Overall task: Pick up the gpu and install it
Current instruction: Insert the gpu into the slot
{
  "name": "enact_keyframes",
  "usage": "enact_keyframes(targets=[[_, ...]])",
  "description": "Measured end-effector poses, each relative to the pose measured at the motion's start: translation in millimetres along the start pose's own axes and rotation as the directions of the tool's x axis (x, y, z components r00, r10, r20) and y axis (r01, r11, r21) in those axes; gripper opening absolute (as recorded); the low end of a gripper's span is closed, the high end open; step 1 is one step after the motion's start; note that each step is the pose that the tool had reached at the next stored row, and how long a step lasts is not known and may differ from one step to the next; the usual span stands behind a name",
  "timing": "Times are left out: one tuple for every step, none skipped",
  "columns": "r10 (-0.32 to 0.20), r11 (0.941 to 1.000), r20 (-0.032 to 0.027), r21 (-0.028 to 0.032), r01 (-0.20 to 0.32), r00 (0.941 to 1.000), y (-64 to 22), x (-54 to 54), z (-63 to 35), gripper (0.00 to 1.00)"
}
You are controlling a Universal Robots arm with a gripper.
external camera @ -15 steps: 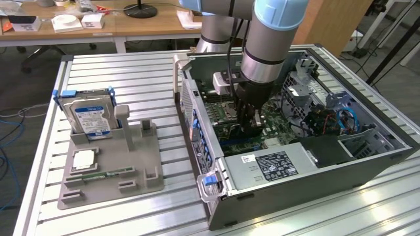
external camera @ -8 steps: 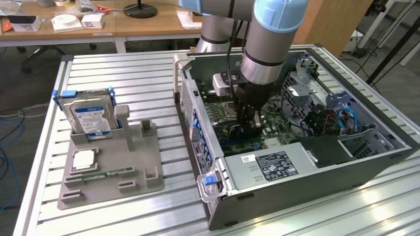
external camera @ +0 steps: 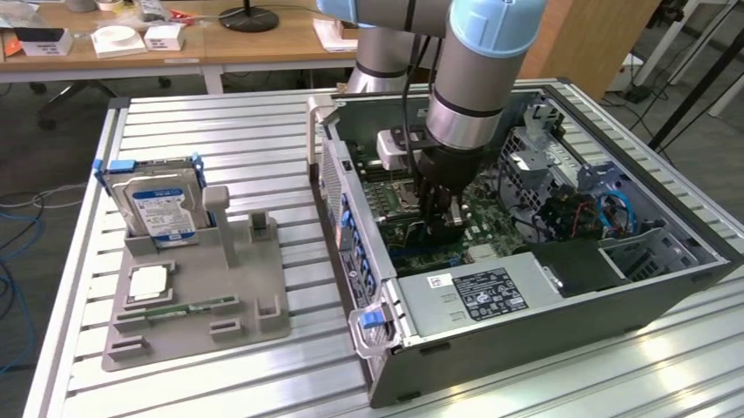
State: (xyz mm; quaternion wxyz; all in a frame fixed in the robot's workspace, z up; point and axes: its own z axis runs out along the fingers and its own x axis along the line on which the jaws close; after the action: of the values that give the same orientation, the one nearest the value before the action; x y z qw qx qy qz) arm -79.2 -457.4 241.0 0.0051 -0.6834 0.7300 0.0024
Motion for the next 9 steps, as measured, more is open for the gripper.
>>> enact_keyframes(targets=[[0.0,1.0,0.0,0.0,0.0,1.0,0.0,0.0,0.0,0.26],[0.0,1.0,0.0,0.0,0.0,1.0,0.0,0.0,0.0,0.26],[0.0,1.0,0.0,0.0,0.0,1.0,0.0,0.0,0.0,0.26],[0.0,1.0,-0.0001,0.0,0.0,1.0,0.0,0.0,0.0,0.26],[0.0,1.0,-0.0001,0.0,0.0,1.0,0.0,0.0,0.0,0.26],[0.0,1.0,-0.0001,0.0,0.0,1.0,0.0,0.0,0.0,0.26],[0.0,1.0,-0.0001,0.0,0.0,1.0,0.0,0.0,0.0,0.26],[0.0,1.0,0.0,0.0,0.0,1.0,0.0,0.0,0.0,0.26],[0.0,1.0,0.0,0.0,0.0,1.0,0.0,0.0,0.0,0.26]])
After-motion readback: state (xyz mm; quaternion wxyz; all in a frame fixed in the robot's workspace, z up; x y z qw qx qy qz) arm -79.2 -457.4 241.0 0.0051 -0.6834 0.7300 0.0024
